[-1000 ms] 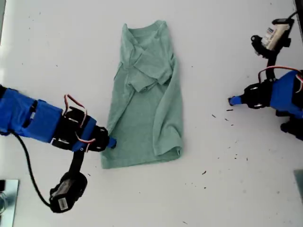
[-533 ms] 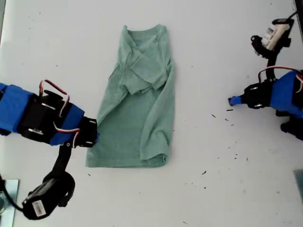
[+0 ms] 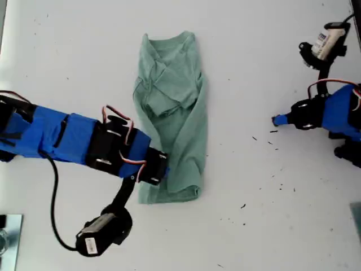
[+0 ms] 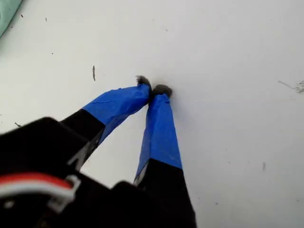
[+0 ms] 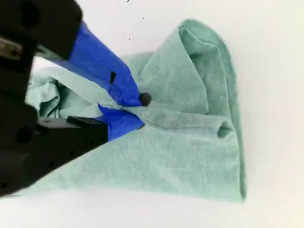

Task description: Fold t shirt

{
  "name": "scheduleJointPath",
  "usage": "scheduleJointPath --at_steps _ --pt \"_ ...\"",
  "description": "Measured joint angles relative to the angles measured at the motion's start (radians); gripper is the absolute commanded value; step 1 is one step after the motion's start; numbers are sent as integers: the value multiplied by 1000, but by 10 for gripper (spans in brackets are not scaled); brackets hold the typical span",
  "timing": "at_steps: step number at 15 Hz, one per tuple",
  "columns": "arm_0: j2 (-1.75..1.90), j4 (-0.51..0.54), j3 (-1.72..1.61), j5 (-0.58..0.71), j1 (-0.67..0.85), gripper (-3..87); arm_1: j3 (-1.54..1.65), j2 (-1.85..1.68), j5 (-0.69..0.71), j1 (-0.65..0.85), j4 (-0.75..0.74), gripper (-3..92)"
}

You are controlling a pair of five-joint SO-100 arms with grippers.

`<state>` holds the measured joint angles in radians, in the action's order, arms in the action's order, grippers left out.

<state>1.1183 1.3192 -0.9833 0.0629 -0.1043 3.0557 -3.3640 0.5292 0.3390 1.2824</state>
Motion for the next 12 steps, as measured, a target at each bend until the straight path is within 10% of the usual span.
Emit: scheduleJointPath --at_steps 4,9,12 --pt "-143 -83 32 91 9 232 2 -5 0 0 0 24" --pt "431 74 -295 80 58 160 2 -5 0 0 0 24" --pt "1080 -224 -1051 35 144 -1 2 -5 0 0 0 24"
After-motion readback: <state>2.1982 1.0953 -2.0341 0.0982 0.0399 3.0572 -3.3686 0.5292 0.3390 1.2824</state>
